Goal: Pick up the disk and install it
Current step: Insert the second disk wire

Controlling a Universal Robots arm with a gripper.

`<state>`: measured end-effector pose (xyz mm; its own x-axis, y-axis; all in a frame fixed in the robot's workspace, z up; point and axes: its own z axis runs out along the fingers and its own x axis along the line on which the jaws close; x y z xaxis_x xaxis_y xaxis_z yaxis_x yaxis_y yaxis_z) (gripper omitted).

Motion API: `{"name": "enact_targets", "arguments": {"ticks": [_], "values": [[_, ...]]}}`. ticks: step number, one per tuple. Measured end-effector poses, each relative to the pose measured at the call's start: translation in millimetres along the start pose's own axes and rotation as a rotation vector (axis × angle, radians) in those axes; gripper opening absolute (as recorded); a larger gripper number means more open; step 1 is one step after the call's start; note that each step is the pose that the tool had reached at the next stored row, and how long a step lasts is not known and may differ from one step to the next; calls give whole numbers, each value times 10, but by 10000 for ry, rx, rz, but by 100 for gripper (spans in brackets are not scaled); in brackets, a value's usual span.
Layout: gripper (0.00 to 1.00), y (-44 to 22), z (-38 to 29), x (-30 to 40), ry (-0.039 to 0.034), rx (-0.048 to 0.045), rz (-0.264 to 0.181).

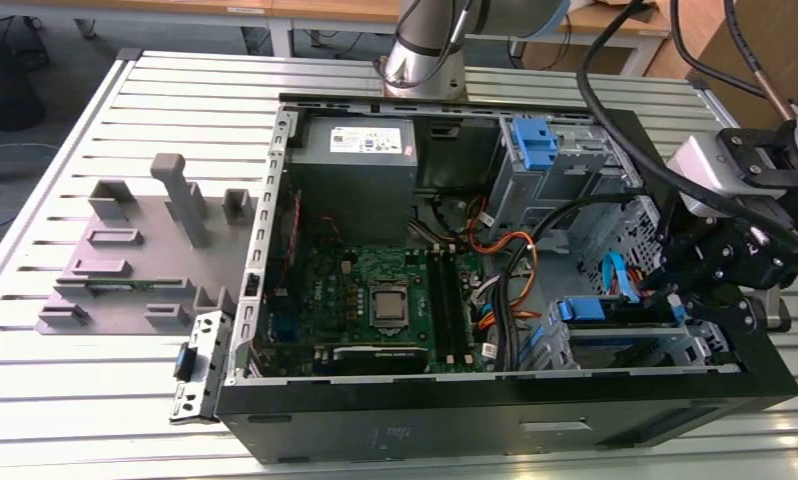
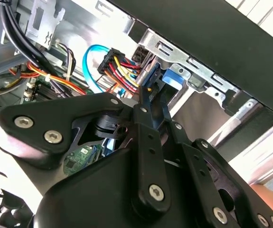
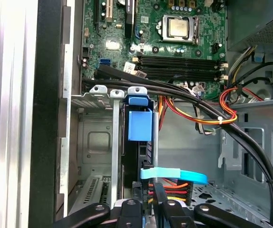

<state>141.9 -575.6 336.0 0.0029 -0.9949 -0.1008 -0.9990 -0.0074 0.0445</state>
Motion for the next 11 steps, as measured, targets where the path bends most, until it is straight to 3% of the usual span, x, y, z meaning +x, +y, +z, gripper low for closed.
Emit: {"name": "enact_targets", "arguments": {"ticks": [3,7,11], "values": [[24,2,-51,-6,-2,9,-2],[24,2,-51,-14,-128,48,-11],[24,2,-45,-13,-155,50,-12]]}}
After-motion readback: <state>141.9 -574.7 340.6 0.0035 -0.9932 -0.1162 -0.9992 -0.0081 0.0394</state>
